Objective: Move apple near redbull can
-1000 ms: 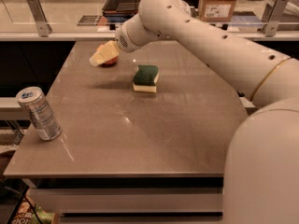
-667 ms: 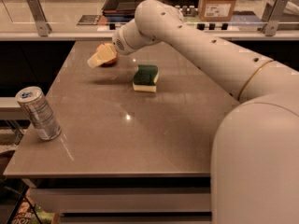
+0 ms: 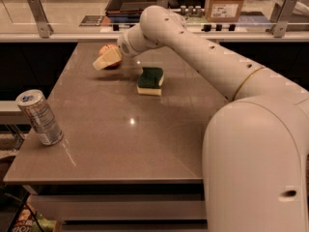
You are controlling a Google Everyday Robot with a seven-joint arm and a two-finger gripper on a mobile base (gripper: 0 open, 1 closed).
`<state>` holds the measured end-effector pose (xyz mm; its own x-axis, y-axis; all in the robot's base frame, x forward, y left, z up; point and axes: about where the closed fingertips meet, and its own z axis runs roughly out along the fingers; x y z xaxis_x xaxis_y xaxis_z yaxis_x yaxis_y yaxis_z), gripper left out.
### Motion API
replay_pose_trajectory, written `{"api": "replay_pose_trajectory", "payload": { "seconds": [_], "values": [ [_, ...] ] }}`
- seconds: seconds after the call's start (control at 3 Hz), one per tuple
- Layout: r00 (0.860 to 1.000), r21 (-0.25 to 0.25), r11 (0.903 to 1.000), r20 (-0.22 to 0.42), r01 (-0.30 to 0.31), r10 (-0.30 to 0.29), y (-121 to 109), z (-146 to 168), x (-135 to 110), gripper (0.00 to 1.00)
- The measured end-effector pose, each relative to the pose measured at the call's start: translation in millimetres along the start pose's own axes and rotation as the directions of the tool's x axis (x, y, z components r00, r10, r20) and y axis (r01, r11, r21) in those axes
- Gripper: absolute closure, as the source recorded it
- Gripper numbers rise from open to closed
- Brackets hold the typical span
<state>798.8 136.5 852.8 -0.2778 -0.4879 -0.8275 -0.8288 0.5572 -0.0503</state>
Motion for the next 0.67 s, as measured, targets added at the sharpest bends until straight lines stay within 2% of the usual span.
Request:
{"api": "replay_pose_trajectory", "payload": {
  "seconds": [0.33, 0.67],
  "values": [
    [1.0, -0.003, 1.0, 0.0, 0.0, 0.0, 1.0, 2.2, 0.1, 0.18],
    [1.0, -0.007, 1.0, -0.002, 0.001, -0.001, 2.7, 4.9, 0.9, 0.41]
  ]
}}
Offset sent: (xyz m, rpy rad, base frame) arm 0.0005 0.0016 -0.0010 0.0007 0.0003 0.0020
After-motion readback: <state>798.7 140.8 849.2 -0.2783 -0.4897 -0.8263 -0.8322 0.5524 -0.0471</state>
